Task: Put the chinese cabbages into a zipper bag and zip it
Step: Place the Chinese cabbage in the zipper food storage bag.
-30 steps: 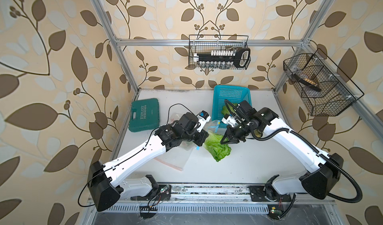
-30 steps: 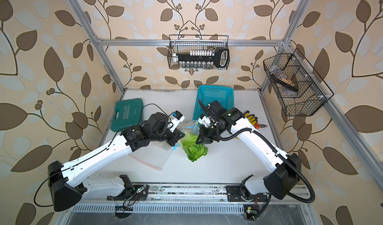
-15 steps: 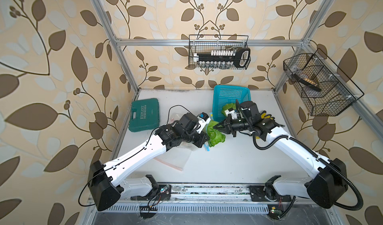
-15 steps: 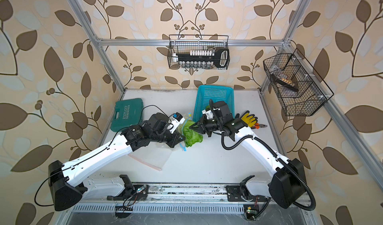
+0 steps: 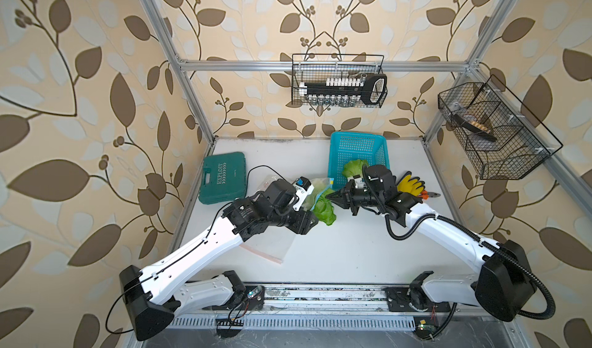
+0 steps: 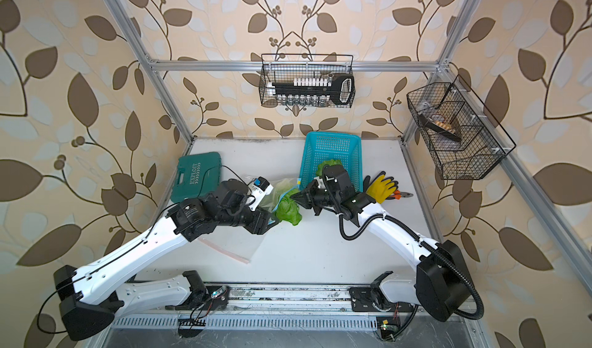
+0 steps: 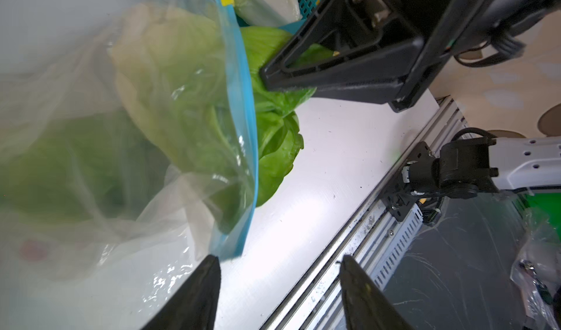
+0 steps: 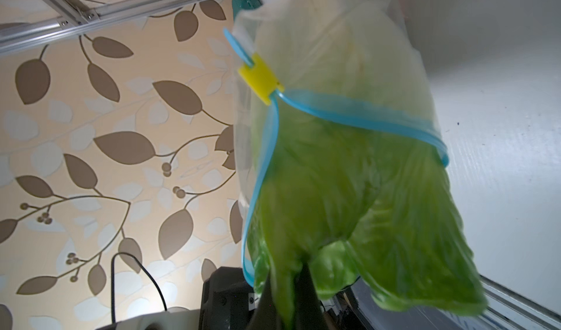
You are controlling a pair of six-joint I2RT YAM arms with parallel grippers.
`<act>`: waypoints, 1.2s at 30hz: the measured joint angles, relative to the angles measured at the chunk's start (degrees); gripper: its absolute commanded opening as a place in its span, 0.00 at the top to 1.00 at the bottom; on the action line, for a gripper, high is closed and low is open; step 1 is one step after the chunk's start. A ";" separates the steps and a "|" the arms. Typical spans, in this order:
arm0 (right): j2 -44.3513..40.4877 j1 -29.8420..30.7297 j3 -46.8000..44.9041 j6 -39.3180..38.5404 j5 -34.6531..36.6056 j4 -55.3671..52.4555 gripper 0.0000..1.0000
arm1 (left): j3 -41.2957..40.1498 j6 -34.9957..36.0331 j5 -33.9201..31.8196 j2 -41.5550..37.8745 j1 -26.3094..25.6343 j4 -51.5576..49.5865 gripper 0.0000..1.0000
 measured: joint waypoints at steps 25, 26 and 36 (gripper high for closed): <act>0.66 0.00 0.00 10.27 1.79 5.55 1.00 | -24.90 24.50 -19.89 -4.63 -2.71 29.57 0.65; 0.72 0.00 0.00 10.51 1.79 5.75 1.00 | -24.90 25.14 -20.46 -4.31 -2.89 29.88 0.70; 0.92 0.13 0.59 13.64 3.13 7.06 1.00 | -21.55 26.84 -16.70 -4.13 -5.51 24.26 1.00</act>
